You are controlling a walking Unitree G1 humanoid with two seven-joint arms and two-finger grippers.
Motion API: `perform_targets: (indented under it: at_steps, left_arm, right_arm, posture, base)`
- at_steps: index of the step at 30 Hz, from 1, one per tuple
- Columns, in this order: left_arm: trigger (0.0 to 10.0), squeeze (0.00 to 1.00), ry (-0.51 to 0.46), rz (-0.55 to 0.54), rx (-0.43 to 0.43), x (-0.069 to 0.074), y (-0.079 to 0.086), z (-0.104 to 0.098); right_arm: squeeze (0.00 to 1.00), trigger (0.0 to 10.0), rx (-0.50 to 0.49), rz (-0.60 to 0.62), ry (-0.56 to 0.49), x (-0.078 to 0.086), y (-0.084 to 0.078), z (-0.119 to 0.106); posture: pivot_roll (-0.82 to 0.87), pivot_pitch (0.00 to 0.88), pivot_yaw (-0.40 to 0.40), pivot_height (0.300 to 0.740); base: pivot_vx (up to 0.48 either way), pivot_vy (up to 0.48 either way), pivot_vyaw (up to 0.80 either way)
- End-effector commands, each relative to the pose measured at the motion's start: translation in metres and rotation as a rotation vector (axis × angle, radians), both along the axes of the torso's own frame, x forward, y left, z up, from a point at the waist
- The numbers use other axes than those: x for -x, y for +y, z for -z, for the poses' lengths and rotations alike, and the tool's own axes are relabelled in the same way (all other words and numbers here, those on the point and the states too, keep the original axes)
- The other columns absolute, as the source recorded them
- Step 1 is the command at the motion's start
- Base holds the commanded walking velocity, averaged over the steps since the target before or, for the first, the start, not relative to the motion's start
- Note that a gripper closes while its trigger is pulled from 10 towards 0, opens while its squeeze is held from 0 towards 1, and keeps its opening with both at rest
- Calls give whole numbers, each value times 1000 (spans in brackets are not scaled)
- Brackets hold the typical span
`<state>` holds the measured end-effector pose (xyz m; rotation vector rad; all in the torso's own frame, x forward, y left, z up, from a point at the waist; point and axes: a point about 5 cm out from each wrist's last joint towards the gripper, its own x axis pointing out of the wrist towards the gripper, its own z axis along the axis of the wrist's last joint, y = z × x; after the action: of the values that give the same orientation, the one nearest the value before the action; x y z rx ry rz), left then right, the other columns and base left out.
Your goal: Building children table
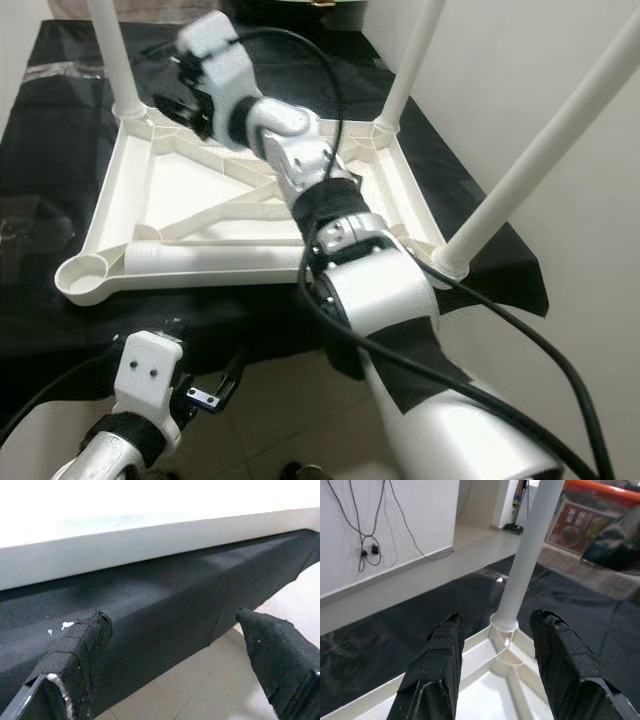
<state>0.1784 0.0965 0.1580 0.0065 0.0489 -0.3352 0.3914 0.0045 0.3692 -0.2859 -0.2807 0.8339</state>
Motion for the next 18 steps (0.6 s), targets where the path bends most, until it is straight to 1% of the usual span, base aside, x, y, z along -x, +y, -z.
perform_targets:
  at_steps: [1, 5, 7, 8, 10, 18]
  left_arm:
    - [10000, 0, 24, 17, -8, 5, -2, 2]
    - [10000, 0, 33, 27, -4, 8, -2, 2]
    - [10000, 0, 36, 30, -5, 9, -2, 2]
    - [10000, 0, 36, 30, -5, 9, -2, 2]
    - [10000, 0, 39, 36, -5, 9, -3, 2]
    - [10000, 0, 40, 34, -7, 11, -3, 2]
  right_arm:
    - [0, 10000, 21, 1, -14, 2, 4, -3]
    - [0, 10000, -20, -26, -16, 10, 14, -20]
    - [0, 10000, -52, -34, -21, 12, 16, -28]
    - [0, 10000, -52, -34, -21, 12, 16, -28]
    - [0, 10000, -86, -36, -37, 16, 18, -39]
    - [0, 10000, -90, -27, -58, 18, 19, -43]
  posture:
    - [205, 245, -106, 740]
    - [210, 253, -110, 740]
    - [204, 253, -108, 740]
    - [204, 253, -108, 740]
    - [196, 257, -113, 740]
    - [197, 264, -111, 740]
  base:
    - [0, 0, 0]
    - [0, 0, 0]
    - [0, 0, 0]
    - [0, 0, 0]
    - [0, 0, 0]
    - [0, 0, 0]
